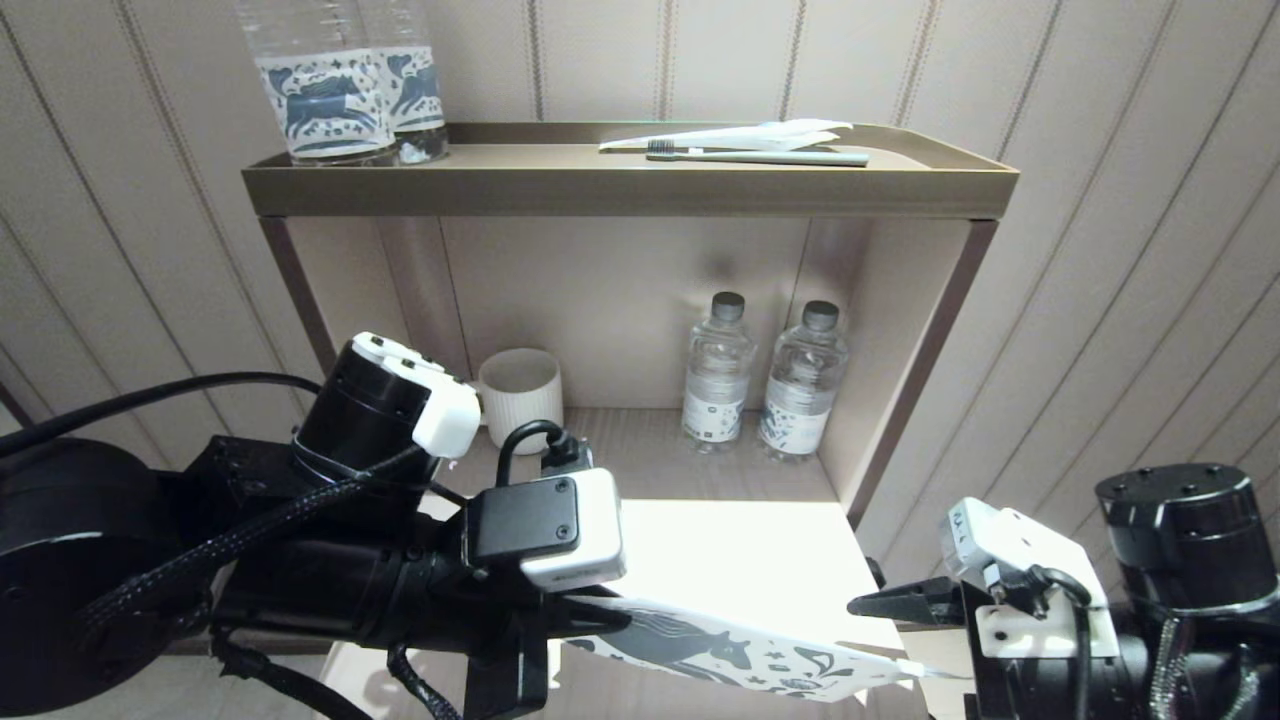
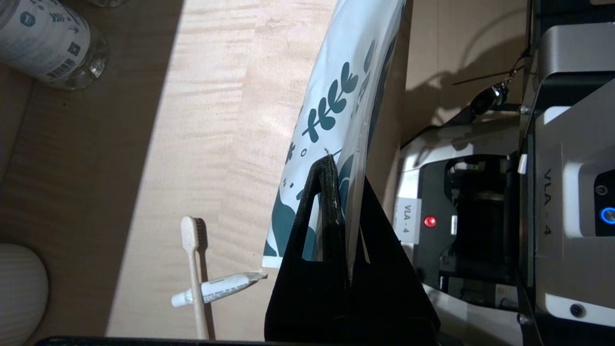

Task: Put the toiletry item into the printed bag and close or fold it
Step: Hand it to the other hand

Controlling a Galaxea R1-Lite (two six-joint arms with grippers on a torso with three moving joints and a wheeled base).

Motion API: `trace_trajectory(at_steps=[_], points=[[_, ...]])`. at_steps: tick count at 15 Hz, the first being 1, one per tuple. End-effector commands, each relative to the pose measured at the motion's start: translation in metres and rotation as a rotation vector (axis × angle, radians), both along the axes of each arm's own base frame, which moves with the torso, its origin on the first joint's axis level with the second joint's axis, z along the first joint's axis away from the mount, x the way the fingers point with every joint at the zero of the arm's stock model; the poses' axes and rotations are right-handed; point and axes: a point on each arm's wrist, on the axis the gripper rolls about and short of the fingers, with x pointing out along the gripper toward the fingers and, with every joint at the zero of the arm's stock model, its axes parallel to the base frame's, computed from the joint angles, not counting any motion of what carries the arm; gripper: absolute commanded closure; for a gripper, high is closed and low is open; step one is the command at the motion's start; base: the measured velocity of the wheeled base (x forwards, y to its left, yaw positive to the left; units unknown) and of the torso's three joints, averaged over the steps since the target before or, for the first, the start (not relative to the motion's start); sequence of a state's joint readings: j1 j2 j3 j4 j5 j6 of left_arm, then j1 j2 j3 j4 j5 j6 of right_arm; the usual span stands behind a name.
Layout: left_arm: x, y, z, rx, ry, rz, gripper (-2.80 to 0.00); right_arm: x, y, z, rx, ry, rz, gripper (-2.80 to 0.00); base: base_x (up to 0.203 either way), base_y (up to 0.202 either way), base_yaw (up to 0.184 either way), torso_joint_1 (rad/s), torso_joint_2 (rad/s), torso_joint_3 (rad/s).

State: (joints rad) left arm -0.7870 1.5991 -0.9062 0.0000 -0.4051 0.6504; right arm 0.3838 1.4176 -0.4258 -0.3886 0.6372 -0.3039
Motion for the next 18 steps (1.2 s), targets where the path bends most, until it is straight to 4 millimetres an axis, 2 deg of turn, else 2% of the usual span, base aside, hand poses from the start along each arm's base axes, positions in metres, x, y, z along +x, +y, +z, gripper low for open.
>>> trace_trajectory(at_steps=[1, 6, 18], points=[[0.0035, 0.0021, -0.0019, -0.004, 0.019, 0.008, 0.0, 0.0057, -0.0015, -0.0097, 0.006, 0.021, -0.018, -2.8, 0.0, 0.0, 0.0, 0.0, 0.0, 0.0], [0.01, 0.0026, -0.0085, -0.022, 0.09, 0.002, 0.0, 0.0054, 0.0007, -0.0051, 0.035, 0.01, -0.019, -2.8, 0.0, 0.0, 0.0, 0.0, 0.0, 0.0], [0.0115, 0.0005, -0.0096, -0.021, 0.093, -0.003, 0.0, 0.0069, 0.0043, -0.0033, 0.039, 0.005, -0.002, -2.8, 0.0, 0.0, 0.0, 0.0, 0.0, 0.0]])
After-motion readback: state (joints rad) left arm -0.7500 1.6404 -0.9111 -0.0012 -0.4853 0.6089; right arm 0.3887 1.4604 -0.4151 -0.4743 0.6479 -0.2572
